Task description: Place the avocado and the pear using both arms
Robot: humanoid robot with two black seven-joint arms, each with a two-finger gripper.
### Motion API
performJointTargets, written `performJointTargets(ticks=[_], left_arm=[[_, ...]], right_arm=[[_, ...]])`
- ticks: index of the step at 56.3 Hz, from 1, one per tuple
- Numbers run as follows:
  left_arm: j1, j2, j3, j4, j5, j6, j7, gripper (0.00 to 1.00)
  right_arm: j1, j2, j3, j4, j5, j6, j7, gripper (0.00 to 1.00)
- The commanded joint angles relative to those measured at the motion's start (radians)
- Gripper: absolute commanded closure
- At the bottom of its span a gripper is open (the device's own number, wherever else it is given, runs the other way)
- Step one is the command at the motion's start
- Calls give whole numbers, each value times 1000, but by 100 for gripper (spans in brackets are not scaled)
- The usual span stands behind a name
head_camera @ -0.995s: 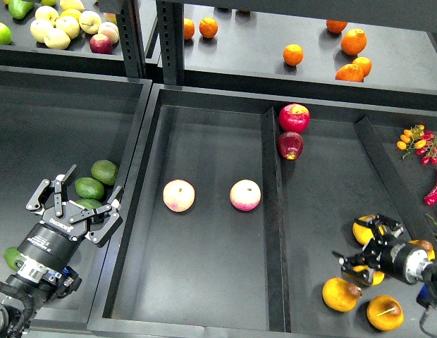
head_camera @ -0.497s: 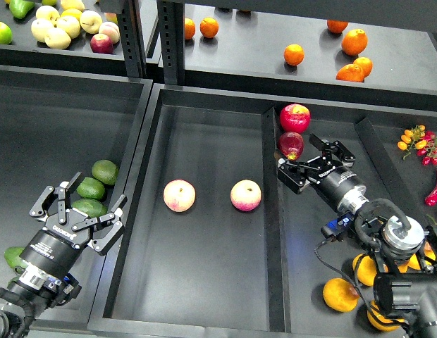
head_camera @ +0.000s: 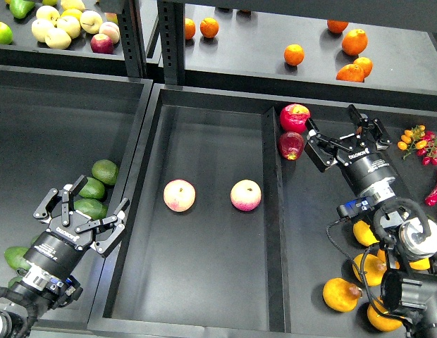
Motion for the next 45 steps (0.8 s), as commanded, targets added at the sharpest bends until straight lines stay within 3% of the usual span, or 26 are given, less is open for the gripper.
performJointTargets(ticks=[1, 9, 13, 16, 17, 22, 28, 45], left_arm=[[-4, 0, -15, 50, 0, 0, -36, 1], [-4, 0, -25, 104, 0, 0, -44, 1], [-4, 0, -25, 119, -1, 0, -44, 1], [-2, 0, -25, 129, -1, 0, -46, 1], [-2, 0, -26, 127, -1, 0, -52, 1], [-4, 0, -28, 121, -1, 0, -76, 1], [-13, 0, -41, 115, -1, 0, -85, 1], [-56, 0, -87, -22, -1, 0, -87, 1]], right_arm=[[-87, 0, -89, 0, -7, 79, 0, 0], [-167, 0, -141, 2, -15, 176, 38, 0], [-174, 0, -138, 8, -17, 190, 90, 0], [-176, 0, -133, 14, -17, 190, 151, 0], [-176, 0, -132, 20, -17, 190, 213, 0], [-176, 0, -132, 49, -17, 184, 289, 0], [-202, 0, -132, 74, -17, 179, 317, 0], [-285, 0, -147, 141, -21, 164, 320, 0]])
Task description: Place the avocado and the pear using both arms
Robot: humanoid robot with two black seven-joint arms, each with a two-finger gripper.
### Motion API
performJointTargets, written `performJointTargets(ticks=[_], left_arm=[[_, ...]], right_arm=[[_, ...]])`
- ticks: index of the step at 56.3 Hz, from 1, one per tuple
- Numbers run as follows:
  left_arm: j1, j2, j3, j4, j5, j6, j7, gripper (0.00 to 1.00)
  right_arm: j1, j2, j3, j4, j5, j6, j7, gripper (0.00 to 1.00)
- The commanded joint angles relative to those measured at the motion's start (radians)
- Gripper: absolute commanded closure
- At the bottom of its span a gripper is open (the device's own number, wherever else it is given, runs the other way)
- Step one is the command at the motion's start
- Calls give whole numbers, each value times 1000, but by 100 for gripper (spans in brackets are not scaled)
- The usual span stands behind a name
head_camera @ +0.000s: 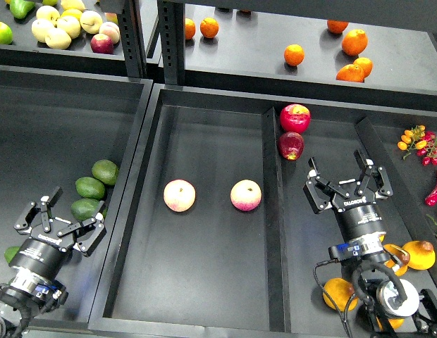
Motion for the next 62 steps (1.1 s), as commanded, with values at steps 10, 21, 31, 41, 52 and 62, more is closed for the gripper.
performJointTargets(ticks=[10, 21, 31, 41, 52, 62], left_arm=[[-4, 0, -1, -115, -1, 0, 0, 1], [-1, 0, -4, -120, 0, 0, 0, 1], [22, 0, 10, -111, 0, 0, -1, 1], [25, 0, 38, -111, 0, 0, -1, 1], [27, 0, 51, -112, 0, 0, -3, 1], [27, 0, 77, -111, 0, 0, -3, 1]], right_arm=[[-5, 0, -9, 84, 5, -172, 13, 0], [-1, 0, -12, 93, 11, -209, 47, 0], [1, 0, -37, 93, 48, -139, 50, 0], [1, 0, -59, 93, 50, -39, 48, 0], [1, 0, -66, 92, 51, -74, 47, 0], [1, 0, -114, 90, 50, -87, 47, 0]])
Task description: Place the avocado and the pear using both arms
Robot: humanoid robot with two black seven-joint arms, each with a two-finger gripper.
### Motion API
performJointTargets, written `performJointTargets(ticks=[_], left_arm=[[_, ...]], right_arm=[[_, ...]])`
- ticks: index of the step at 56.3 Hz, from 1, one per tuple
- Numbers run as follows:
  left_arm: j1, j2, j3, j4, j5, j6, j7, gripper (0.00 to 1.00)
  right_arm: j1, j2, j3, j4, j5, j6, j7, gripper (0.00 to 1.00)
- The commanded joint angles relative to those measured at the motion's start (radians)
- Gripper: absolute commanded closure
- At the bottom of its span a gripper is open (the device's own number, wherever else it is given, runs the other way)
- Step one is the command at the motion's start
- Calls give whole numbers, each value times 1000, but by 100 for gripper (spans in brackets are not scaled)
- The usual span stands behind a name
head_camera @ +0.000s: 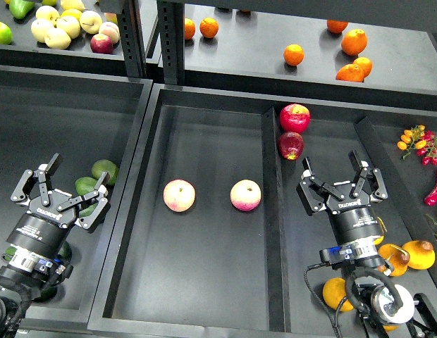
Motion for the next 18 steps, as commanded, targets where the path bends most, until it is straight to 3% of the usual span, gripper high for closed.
performJointTargets(ticks=[1, 18], left_arm=[[0, 0, 21, -1, 0, 0, 0, 1], [0, 0, 61, -4, 3, 0, 0, 1]], right_arm=[[-2, 0, -34, 0, -1, -4, 0, 0], [-2, 0, -58, -2, -1, -6, -1, 0]])
